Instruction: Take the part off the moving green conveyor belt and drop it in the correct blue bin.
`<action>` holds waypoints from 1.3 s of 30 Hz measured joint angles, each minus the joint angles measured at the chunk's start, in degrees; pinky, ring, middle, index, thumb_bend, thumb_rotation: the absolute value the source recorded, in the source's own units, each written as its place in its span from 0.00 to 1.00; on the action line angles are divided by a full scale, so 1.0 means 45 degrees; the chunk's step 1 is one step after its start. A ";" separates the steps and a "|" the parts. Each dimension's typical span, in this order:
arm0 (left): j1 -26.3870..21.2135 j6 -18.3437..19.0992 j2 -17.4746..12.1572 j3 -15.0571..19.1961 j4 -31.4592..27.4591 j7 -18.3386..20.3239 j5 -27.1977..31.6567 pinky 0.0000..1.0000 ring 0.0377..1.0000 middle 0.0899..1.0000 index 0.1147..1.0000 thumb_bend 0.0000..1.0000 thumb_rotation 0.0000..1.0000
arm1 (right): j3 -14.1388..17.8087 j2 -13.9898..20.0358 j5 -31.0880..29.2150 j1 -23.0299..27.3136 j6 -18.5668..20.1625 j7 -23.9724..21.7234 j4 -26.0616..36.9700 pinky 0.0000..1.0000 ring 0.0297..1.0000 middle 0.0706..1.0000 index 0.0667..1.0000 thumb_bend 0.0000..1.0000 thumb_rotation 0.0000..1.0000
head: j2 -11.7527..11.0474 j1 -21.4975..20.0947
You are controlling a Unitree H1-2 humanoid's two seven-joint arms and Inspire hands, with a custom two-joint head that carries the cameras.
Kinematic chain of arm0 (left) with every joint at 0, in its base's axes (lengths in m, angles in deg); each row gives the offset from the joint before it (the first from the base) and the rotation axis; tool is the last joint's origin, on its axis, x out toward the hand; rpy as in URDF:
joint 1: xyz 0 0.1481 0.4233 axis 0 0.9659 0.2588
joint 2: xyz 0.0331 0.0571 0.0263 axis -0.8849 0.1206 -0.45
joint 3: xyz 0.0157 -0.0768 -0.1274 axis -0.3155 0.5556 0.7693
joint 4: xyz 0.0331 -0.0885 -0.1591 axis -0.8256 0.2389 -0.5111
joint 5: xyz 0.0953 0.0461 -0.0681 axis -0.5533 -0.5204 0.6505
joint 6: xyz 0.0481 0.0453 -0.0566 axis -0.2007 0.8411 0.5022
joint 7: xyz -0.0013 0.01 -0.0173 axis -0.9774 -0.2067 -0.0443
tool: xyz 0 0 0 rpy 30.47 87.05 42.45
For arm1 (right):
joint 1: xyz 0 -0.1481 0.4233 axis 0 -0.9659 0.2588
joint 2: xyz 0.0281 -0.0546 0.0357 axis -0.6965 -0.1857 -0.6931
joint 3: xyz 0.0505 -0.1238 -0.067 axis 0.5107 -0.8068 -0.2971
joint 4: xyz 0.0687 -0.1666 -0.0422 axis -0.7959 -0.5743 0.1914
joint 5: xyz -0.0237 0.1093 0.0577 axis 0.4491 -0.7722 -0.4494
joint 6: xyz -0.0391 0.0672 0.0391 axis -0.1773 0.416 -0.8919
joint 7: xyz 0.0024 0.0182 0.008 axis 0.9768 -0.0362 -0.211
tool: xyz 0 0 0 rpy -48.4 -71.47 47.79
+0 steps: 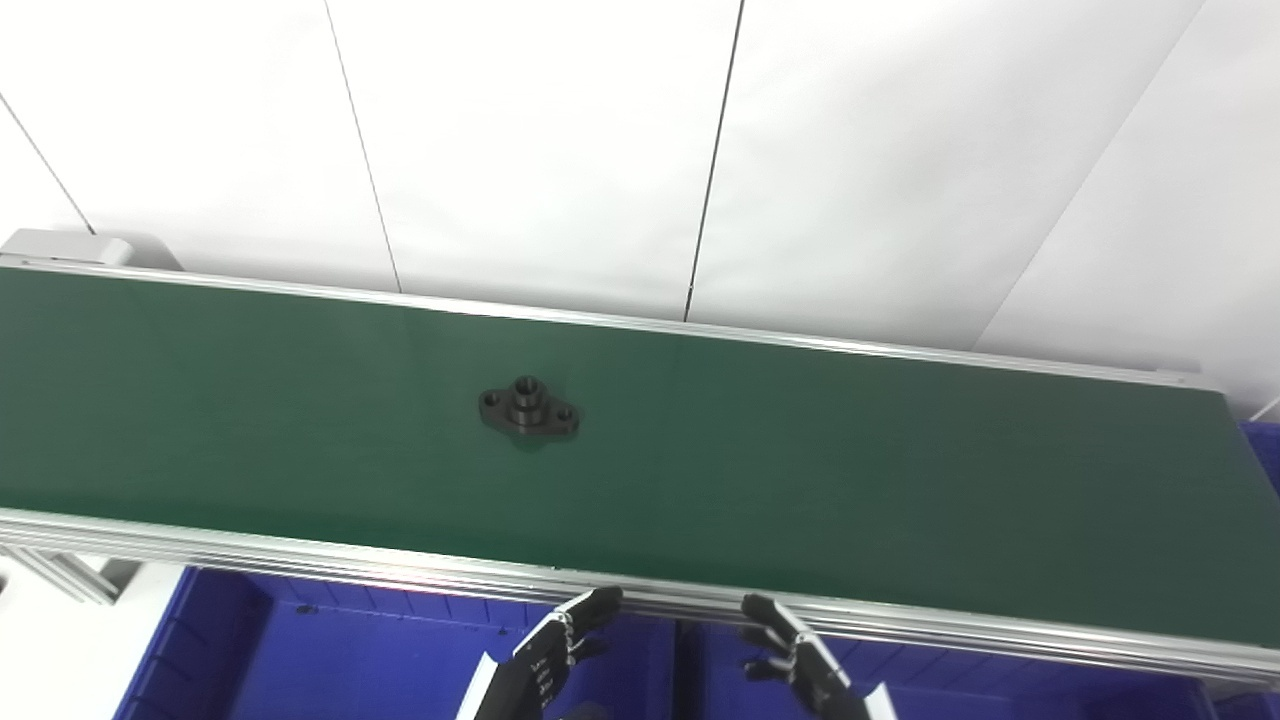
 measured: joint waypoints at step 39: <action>-0.0154 0.0085 -0.0018 -0.0045 -0.0038 0.0121 0.0418 0.88 0.89 0.82 0.82 0.91 0.75 | 0.0211 0.0560 0.8115 0.9943 0.5599 -0.0519 -0.3507 0.61 0.77 0.80 0.88 0.83 0.64 | -0.0332 -0.0548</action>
